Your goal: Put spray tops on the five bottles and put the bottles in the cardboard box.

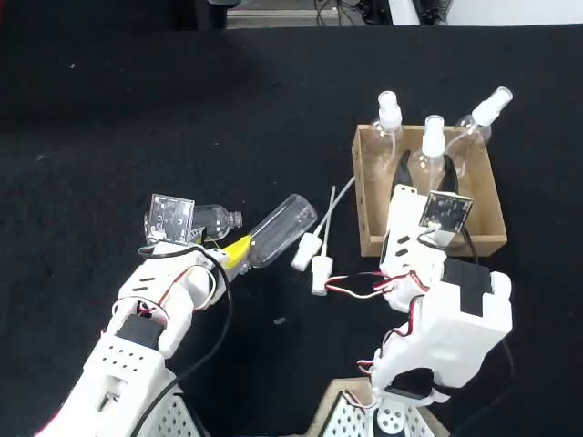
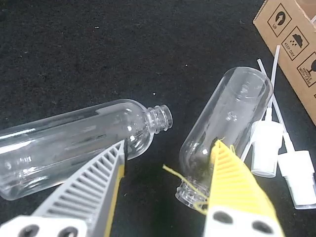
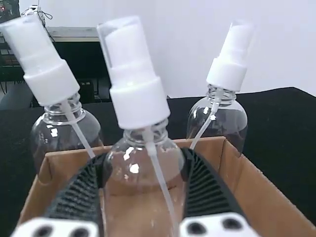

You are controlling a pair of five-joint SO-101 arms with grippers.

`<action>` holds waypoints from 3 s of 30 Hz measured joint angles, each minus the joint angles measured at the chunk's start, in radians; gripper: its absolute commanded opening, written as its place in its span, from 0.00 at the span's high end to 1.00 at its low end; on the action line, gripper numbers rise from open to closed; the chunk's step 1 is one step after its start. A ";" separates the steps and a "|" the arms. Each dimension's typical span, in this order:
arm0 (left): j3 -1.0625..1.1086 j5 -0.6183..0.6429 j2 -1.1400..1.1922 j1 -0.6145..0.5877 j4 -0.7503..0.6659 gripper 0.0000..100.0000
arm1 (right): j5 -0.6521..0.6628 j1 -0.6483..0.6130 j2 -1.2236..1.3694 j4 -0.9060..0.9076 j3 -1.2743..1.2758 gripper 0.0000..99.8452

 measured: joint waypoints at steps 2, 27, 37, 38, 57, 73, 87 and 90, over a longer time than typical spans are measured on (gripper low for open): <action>0.000 0.000 0.000 0.000 0.000 0.74 | 0.000 0.000 0.000 0.000 0.000 0.95; 0.000 0.000 0.000 0.000 0.000 0.74 | 0.000 -0.040 0.002 -0.054 0.002 0.76; 0.000 0.000 0.000 0.000 0.000 0.74 | 0.048 -0.040 0.002 -0.054 0.015 0.76; 0.000 0.000 0.000 0.000 0.000 0.74 | 0.052 -0.040 0.002 -0.057 0.015 0.76; 0.000 0.000 0.000 0.000 0.000 0.74 | 0.060 -0.041 0.002 -0.060 0.032 0.62; 0.000 0.000 0.000 0.000 0.000 0.74 | 0.060 -0.041 -0.023 -0.060 0.112 0.63; 0.000 0.000 0.000 0.000 0.000 0.74 | 0.021 -0.041 -0.405 0.196 0.269 0.63; 0.000 0.000 0.000 0.000 0.000 0.74 | 0.015 -0.041 -0.519 0.321 0.272 0.63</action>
